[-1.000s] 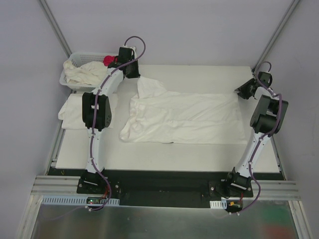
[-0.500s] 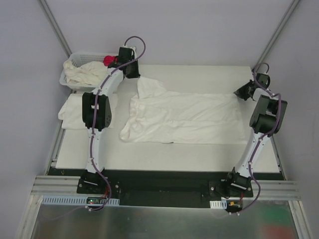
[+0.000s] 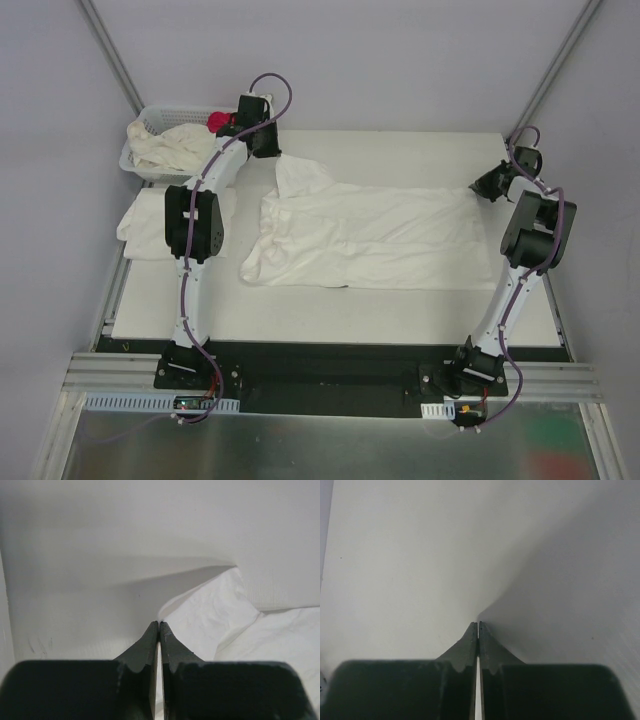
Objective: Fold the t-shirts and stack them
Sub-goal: Grap the side of the flattened tshirt furthest away from the robot with both arms, then fold the other side of the tshirt into a rectangle
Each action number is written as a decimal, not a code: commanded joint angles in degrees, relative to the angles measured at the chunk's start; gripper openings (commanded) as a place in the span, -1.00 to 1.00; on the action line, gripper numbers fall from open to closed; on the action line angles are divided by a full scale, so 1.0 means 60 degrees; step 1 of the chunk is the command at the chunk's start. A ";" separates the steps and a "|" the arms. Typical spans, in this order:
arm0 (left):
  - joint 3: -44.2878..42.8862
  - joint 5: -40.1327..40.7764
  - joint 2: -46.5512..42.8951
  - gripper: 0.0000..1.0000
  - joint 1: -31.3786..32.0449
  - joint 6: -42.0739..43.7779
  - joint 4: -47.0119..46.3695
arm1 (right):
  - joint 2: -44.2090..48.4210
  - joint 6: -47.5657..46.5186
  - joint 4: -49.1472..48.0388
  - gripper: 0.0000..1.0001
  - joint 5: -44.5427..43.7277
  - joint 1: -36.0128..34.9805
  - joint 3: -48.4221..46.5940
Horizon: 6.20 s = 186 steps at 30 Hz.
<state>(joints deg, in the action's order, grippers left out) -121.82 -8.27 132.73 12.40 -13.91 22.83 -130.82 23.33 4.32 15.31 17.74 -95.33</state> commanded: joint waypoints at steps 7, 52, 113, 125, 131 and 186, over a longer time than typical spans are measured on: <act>0.0293 0.0339 -0.1100 -1.00 0.0086 0.0107 -0.0099 | 0.0871 -0.0358 0.0877 -0.99 -0.0179 0.0208 -0.0489; -0.0204 0.0573 -0.1993 -1.00 0.0174 0.0692 -0.0070 | 0.1838 -0.1106 0.1961 -0.99 0.0349 0.0208 -0.1457; 0.5347 0.0954 -0.6256 -1.00 0.0511 -0.0304 -0.0055 | 0.5910 -0.1428 0.1873 -0.99 0.0993 0.0267 0.3173; 0.5888 0.0808 -0.7135 -1.00 0.0613 -0.0127 0.0458 | 0.6335 -0.1501 0.2224 -0.99 0.0612 0.0267 0.3364; 0.6269 0.0574 -0.7282 -1.00 0.0672 -0.0142 0.0545 | 0.6540 -0.1472 0.2430 -0.99 0.0495 0.0267 0.3627; 1.0487 0.0090 -0.9274 -1.00 0.1448 -0.0875 0.0941 | 0.8093 -0.1486 0.4833 -0.81 -0.2493 -0.0305 0.5971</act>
<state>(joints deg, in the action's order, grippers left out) -60.84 -8.01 80.75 20.25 -17.67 28.23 -83.22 14.68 31.68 2.17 16.56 -60.47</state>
